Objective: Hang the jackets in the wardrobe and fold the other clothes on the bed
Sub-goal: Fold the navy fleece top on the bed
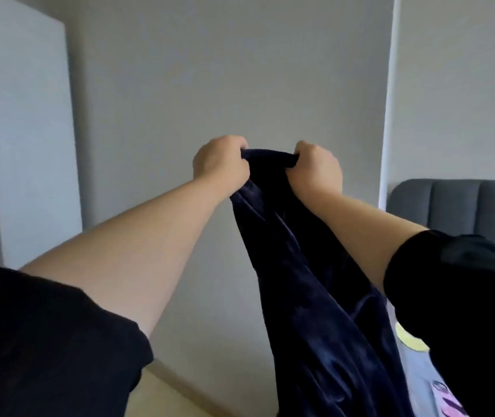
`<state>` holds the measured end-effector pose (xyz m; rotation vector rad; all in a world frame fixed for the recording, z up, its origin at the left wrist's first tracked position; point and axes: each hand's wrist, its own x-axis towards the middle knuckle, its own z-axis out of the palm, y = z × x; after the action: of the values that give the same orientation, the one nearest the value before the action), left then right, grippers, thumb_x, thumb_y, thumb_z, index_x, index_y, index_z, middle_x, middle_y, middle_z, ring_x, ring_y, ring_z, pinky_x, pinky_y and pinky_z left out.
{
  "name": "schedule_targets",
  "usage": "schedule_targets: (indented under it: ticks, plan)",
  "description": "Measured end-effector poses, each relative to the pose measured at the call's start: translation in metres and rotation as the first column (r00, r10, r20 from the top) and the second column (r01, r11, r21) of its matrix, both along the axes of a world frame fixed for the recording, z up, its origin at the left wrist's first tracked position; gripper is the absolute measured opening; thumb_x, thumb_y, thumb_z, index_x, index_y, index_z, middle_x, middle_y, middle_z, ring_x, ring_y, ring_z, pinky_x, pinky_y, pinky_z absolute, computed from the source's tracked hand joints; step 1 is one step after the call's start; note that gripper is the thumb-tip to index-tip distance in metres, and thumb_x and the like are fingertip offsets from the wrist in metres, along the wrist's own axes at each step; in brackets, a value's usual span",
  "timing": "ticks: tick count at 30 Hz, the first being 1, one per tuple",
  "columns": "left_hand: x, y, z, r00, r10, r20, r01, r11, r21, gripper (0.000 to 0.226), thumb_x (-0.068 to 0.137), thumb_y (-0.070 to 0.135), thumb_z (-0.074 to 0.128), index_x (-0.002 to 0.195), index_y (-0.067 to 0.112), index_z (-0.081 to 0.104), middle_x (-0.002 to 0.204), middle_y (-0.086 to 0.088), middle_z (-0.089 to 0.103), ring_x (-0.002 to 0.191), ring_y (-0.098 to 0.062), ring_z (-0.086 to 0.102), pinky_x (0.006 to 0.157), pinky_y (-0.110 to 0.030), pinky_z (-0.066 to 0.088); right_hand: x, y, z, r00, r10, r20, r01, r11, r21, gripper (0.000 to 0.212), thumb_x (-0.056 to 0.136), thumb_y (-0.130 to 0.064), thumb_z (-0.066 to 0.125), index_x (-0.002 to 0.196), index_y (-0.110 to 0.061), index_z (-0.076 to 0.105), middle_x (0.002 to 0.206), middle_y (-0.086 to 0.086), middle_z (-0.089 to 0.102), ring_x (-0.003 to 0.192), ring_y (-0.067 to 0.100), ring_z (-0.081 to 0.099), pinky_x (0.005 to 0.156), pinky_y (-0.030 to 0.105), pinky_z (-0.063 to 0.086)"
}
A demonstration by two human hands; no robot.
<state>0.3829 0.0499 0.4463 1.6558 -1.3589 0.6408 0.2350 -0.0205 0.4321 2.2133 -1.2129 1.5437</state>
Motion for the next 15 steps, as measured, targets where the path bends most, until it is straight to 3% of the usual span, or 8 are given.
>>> schedule_targets:
  ticks: [3,7,9,12,15]
  plan:
    - [0.041,0.041,0.046,0.974,0.195,0.119,-0.195,0.981,-0.007,0.024,0.079,0.005,0.051,0.087,0.024,0.063,0.087,0.002,0.060,0.080,-0.025,0.053,0.064,-0.029,0.038,0.027,0.018,0.041,0.988,-0.061,-0.139,0.071,0.995,0.070,0.008,0.083,-0.005,0.053,0.081,-0.011,0.048,0.072,0.005,0.046,0.071,0.028,0.046,0.062,0.031,0.036]
    - [0.088,0.083,0.041,0.884,0.413,0.219,-0.437,0.896,0.075,0.024,0.079,-0.001,0.052,0.088,0.015,0.067,0.086,-0.004,0.062,0.077,-0.027,0.055,0.061,-0.029,0.040,0.054,0.032,0.032,0.959,-0.130,-0.252,0.155,0.985,0.079,0.016,0.080,0.003,0.051,0.074,-0.010,0.044,0.067,0.006,0.042,0.066,0.027,0.045,0.063,0.033,0.037]
    - [0.104,0.100,0.028,0.859,0.476,0.190,-0.495,0.866,0.070,0.023,0.077,-0.005,0.050,0.086,0.010,0.066,0.079,-0.004,0.058,0.068,-0.024,0.050,0.055,-0.027,0.037,0.067,0.035,0.021,0.957,-0.133,-0.259,0.151,0.987,0.050,0.021,0.079,0.006,0.048,0.070,-0.010,0.038,0.068,0.007,0.041,0.061,0.025,0.042,0.061,0.033,0.036]
    - [0.132,0.120,0.007,0.852,0.523,0.041,-0.524,0.850,0.047,0.014,0.080,-0.003,0.052,0.084,0.008,0.059,0.081,-0.005,0.054,0.071,-0.024,0.050,0.056,-0.029,0.038,0.082,0.037,0.006,0.964,-0.130,-0.232,0.130,0.991,-0.016,0.019,0.079,0.008,0.046,0.078,-0.009,0.037,0.068,0.005,0.035,0.059,0.025,0.040,0.055,0.034,0.032]
    - [0.153,0.134,-0.019,0.879,0.472,-0.066,-0.428,0.843,0.326,0.017,0.081,-0.002,0.047,0.090,0.007,0.059,0.090,-0.007,0.057,0.078,-0.026,0.053,0.063,-0.030,0.042,0.085,0.034,-0.011,0.927,-0.049,-0.372,0.155,0.952,0.263,0.012,0.083,0.001,0.047,0.075,-0.008,0.043,0.069,0.009,0.045,0.061,0.025,0.047,0.059,0.034,0.040]
